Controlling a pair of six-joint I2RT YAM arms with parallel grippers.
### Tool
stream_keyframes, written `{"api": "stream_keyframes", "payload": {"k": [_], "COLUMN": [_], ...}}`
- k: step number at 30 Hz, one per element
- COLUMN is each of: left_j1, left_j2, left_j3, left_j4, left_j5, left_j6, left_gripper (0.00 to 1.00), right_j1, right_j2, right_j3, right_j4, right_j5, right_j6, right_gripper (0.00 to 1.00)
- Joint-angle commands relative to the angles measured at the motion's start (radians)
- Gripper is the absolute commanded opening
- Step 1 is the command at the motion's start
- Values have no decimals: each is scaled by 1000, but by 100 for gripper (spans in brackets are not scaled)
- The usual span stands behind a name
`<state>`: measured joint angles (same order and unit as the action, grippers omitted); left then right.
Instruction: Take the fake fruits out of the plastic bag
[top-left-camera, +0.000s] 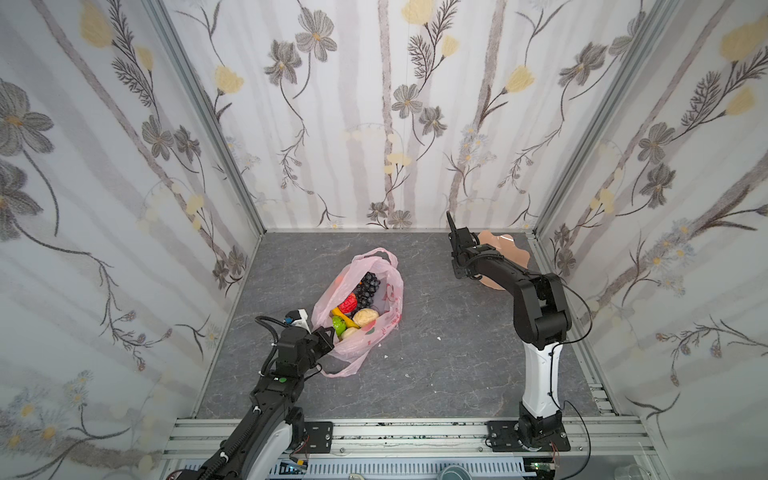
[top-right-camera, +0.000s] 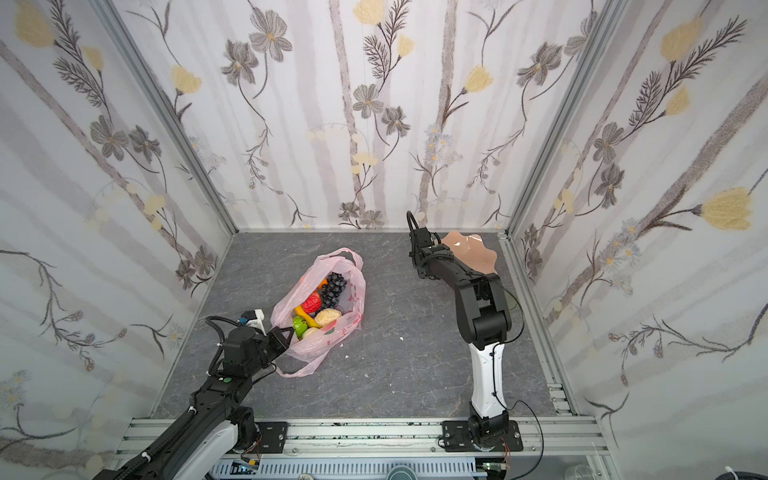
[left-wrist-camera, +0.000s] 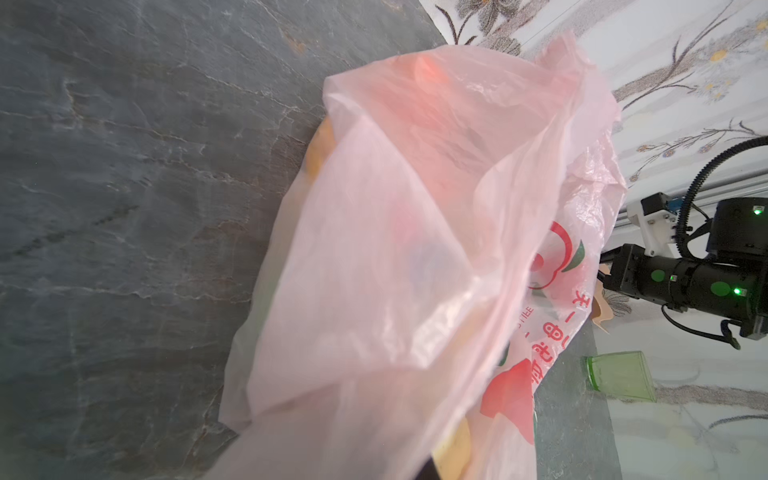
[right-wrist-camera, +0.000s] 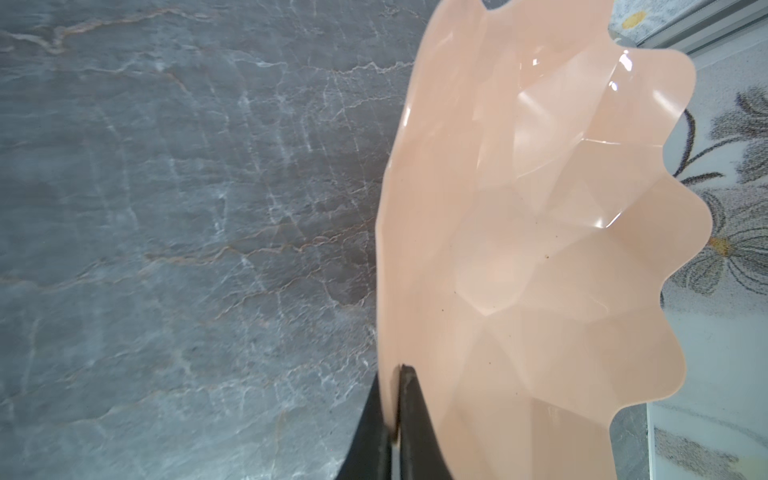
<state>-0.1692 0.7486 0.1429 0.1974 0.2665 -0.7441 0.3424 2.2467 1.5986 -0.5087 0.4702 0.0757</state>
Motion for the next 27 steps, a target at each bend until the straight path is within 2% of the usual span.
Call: {"api": "stream_keyframes", "payload": {"k": [1,12,20,27], "left_j1": [0,0,2,2], "left_j2": [1,3,4,17], "left_j3": [-2,-1,4,12], "left_j4": [22,20,17,16], "left_j5": [3,0,-21,-30], "left_j6": [-9,-11,-12,-7], "left_gripper": [0,0,0,0], "right_j1": [45,305,533,717], "right_j2": [-68,-297,-387,-410], "right_j3": [-93,-474,-589,-612], "right_j4": [32,28,-46,-110], "right_j5": [-61,-18,-47,-70], "right_j6": [46,150,276,387], "right_gripper": [6,8,8,9]}}
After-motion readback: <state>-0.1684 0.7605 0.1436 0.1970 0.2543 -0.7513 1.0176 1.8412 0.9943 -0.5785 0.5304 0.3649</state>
